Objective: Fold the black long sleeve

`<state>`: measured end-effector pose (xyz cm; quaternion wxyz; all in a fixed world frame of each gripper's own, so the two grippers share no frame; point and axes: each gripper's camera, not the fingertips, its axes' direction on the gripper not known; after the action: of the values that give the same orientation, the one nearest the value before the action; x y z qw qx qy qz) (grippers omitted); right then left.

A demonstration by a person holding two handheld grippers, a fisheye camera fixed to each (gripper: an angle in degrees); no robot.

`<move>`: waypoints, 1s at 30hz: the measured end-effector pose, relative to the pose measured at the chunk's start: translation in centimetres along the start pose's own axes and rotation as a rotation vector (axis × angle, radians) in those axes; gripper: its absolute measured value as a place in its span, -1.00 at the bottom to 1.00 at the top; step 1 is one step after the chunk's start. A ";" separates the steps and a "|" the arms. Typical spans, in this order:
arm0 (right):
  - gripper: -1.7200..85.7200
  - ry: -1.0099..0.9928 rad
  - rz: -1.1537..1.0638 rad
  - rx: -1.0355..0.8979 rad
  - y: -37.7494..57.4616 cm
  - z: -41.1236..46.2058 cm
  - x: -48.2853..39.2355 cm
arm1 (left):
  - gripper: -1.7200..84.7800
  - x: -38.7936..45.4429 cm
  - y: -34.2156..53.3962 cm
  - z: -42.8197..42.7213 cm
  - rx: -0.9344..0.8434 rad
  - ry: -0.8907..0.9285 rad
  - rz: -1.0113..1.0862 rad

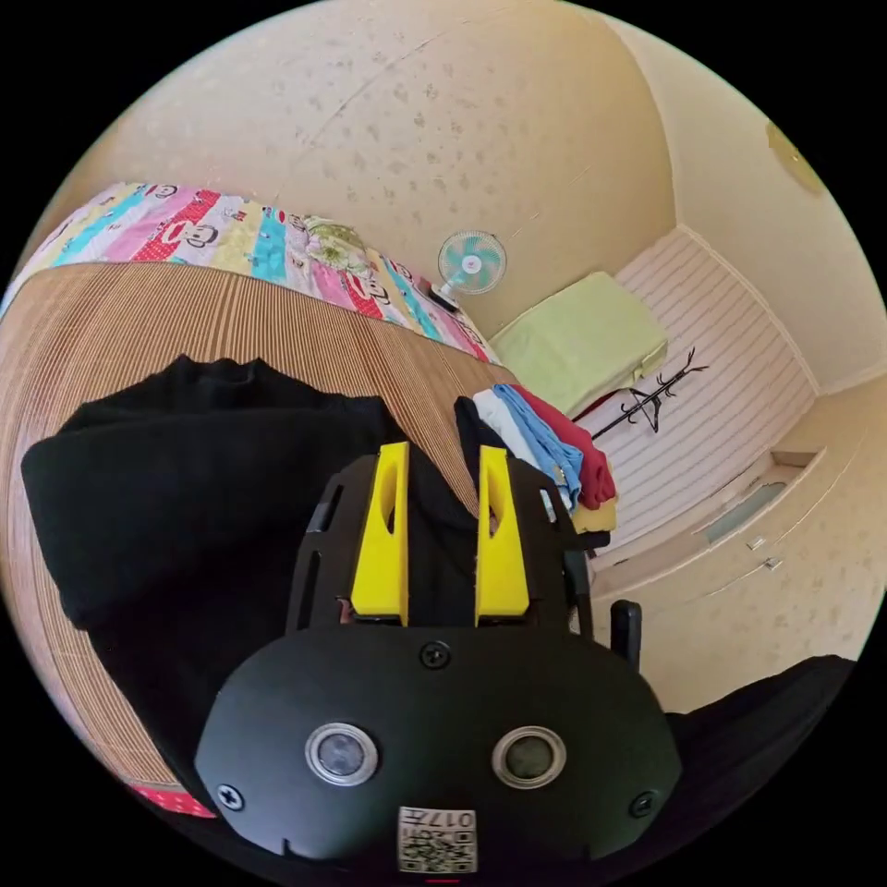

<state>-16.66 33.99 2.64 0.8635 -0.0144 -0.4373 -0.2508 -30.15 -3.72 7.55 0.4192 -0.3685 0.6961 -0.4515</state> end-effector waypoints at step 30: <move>-0.69 -0.235 0.641 0.497 12.6 -19.3 16.0 | -0.73 -9.5 18.1 -6.1 -0.178 -0.205 -0.435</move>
<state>11.20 33.54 5.36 0.8192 0.0307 -0.5535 0.1470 -34.56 12.50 -5.62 0.3466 -0.5889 0.5912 -0.4283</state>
